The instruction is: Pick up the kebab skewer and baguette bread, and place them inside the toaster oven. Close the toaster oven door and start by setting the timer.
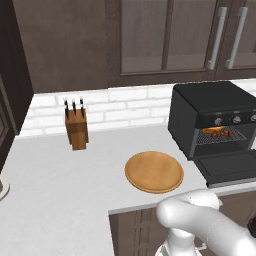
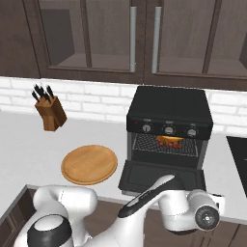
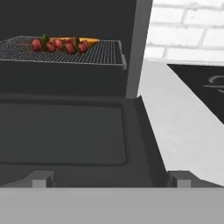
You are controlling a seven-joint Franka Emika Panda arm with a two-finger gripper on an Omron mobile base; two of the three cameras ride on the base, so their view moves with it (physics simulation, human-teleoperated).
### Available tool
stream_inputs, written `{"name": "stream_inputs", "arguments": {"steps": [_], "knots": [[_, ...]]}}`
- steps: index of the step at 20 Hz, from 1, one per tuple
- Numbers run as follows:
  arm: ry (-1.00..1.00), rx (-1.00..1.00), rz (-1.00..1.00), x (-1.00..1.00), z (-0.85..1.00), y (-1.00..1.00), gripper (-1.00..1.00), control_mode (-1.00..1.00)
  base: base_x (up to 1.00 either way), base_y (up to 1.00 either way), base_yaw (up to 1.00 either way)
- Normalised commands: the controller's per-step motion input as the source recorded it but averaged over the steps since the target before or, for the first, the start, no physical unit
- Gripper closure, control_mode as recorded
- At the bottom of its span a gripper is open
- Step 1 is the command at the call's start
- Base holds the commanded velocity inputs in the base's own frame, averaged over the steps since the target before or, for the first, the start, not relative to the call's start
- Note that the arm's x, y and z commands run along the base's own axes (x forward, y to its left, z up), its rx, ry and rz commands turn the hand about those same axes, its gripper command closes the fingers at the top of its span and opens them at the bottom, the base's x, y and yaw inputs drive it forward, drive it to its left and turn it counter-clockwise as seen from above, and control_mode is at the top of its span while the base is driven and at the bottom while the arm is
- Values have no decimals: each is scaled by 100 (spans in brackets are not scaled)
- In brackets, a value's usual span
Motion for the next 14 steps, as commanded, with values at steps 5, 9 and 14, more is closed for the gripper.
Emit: {"name": "stream_inputs", "arguments": {"steps": [5, 9, 14], "knots": [[12, 0, 0, -29, -5, 0, -100, -100, 0, 0, 0], [13, 0, 0, -28, -12, 0, -100, -100, 0, 0, 0], [6, 0, 0, -27, -26, 0, -100, -100, 0, 0, 0]]}}
